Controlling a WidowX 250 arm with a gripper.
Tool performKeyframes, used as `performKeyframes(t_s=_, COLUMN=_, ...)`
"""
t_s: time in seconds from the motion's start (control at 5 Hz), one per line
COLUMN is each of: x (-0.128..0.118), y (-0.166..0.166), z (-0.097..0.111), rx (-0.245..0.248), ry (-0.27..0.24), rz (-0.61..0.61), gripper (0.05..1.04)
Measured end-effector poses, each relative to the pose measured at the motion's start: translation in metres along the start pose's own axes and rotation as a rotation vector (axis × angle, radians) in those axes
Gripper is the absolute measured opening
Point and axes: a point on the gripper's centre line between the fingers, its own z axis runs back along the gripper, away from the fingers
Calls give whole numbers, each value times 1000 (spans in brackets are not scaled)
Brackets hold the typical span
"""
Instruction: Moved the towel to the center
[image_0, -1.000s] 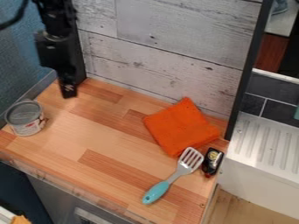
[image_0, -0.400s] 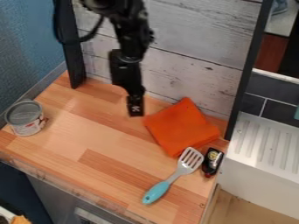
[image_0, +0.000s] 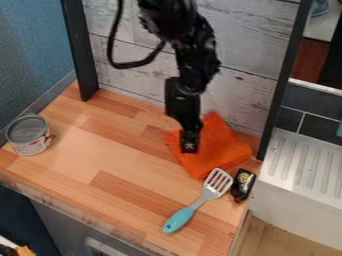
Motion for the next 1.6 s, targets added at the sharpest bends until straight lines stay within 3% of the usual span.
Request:
performKeyframes(t_s=0.2, x=-13, y=4, z=-10, rx=12, ry=2, rz=-35, gripper=999)
performKeyframes(t_s=0.6, x=-8, y=-6, z=-29, rx=3, ry=-5, rz=-18, gripper=999)
performKeyframes(t_s=0.8, x=10, y=-14, z=-31, rx=13, ry=17, rz=51, gripper=1001)
performKeyframes(t_s=1.0, x=33, y=-15, z=-31, rx=12, ry=-18, rz=96, gripper=1001)
performKeyframes(t_s=1.2, x=81, y=-25, z=-29, rx=17, ry=-65, rz=216, gripper=1001)
performKeyframes(t_s=1.6, x=141, y=-44, z=-26, rx=12, ry=-124, rz=368, gripper=1001)
